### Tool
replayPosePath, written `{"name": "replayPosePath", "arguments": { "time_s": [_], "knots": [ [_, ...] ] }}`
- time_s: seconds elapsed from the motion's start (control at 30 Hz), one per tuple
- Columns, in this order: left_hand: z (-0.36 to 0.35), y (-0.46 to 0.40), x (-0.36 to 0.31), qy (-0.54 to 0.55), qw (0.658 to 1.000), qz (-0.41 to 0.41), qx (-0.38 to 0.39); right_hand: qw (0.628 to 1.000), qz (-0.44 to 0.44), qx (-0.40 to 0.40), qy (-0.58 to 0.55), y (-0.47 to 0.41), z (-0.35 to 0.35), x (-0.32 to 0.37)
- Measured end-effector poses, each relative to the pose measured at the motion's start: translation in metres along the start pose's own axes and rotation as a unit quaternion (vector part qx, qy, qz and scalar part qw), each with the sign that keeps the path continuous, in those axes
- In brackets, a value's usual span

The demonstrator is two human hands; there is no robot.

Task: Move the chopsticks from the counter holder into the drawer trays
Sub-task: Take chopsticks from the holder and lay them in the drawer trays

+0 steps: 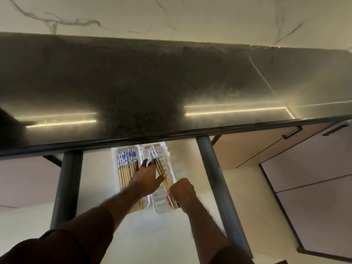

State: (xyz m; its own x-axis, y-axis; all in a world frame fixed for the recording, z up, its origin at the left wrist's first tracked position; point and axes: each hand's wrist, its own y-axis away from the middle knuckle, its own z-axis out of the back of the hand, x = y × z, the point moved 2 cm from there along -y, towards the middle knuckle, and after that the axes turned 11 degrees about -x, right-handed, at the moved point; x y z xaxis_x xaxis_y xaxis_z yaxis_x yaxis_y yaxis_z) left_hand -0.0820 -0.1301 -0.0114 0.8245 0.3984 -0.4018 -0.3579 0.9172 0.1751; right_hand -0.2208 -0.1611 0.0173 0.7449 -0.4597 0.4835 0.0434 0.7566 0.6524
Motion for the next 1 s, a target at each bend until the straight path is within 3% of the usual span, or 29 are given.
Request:
{"name": "replayPosePath", "arguments": {
  "time_s": [0.27,0.47,0.7,1.0],
  "knots": [
    [-0.012,-0.004,0.004,-0.219,0.968,-0.115,0.031,0.997,0.043,-0.033,0.048,-0.009,-0.042,-0.004],
    [-0.014,-0.003,0.000,-0.301,0.934,-0.179,0.075,0.988,0.064,-0.047,0.130,-0.012,-0.053,-0.011],
    [-0.013,-0.005,-0.006,-0.325,0.921,-0.195,0.089,0.967,0.151,-0.110,0.176,-0.006,-0.052,-0.015],
    [-0.014,-0.006,-0.005,-0.305,0.925,-0.212,0.075,0.956,0.206,-0.121,0.172,0.001,-0.050,-0.017]
  ]
}}
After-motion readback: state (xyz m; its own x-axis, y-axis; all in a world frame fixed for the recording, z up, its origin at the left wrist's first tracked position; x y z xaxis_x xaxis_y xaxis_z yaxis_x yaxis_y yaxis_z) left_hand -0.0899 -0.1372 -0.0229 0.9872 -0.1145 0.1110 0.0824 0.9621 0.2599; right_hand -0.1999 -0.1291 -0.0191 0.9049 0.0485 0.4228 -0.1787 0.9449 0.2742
